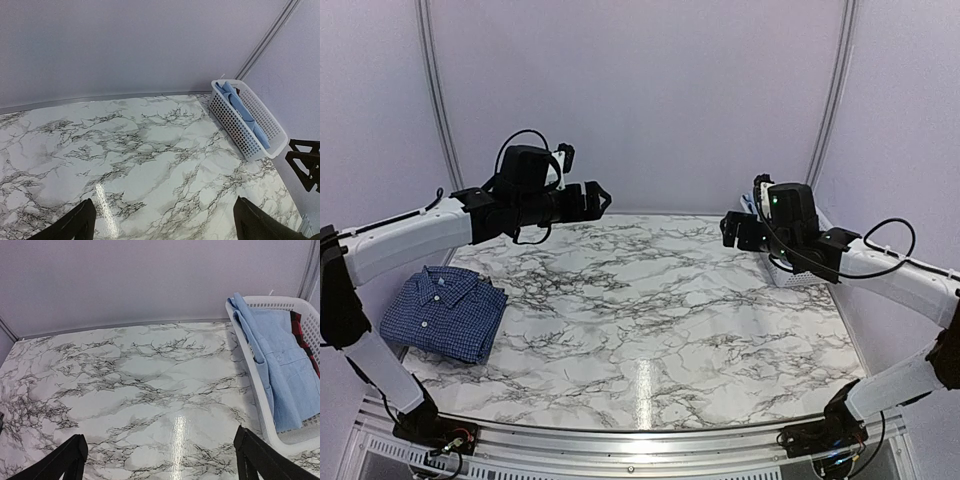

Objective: Fold and stack the long sleeve shirts
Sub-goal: Pick up the crumpled shirt from the bin, then place the crumpled shirt at the center of the board, then pick up the crumpled shirt from the center of the board.

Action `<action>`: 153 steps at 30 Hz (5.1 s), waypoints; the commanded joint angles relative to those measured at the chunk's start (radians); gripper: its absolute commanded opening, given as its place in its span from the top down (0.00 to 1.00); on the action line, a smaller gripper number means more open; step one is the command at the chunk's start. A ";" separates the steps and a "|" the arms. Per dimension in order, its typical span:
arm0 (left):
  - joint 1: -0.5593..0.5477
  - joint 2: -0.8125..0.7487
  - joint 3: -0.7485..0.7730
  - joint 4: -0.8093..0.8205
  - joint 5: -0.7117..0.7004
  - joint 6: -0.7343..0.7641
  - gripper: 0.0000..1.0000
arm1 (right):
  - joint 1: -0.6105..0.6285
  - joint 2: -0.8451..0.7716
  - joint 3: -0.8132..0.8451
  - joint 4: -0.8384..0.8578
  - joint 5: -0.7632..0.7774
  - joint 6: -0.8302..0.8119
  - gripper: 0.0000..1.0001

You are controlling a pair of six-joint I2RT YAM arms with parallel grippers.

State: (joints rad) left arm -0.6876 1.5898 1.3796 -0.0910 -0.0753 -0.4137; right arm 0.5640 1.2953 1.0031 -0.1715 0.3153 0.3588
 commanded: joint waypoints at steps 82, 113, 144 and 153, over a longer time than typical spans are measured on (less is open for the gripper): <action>0.005 -0.036 -0.016 -0.091 -0.085 0.004 0.01 | -0.016 0.269 0.879 -0.081 -0.152 -0.416 1.00; 0.036 -0.061 -0.234 -0.115 0.056 -0.078 0.01 | 0.092 0.021 0.014 -0.123 -0.078 -0.106 0.19; -0.086 0.043 -0.549 0.146 0.161 -0.390 0.30 | 0.126 0.679 0.404 -0.206 0.156 -0.196 0.22; -0.064 -0.027 -0.494 0.100 0.010 -0.365 0.98 | 0.104 0.701 0.389 -0.187 0.099 -0.211 0.55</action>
State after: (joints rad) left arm -0.7704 1.6279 0.8333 0.0162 0.0292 -0.7975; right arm 0.6735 1.9919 1.3895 -0.3862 0.4400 0.1459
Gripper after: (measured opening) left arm 0.121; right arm 0.553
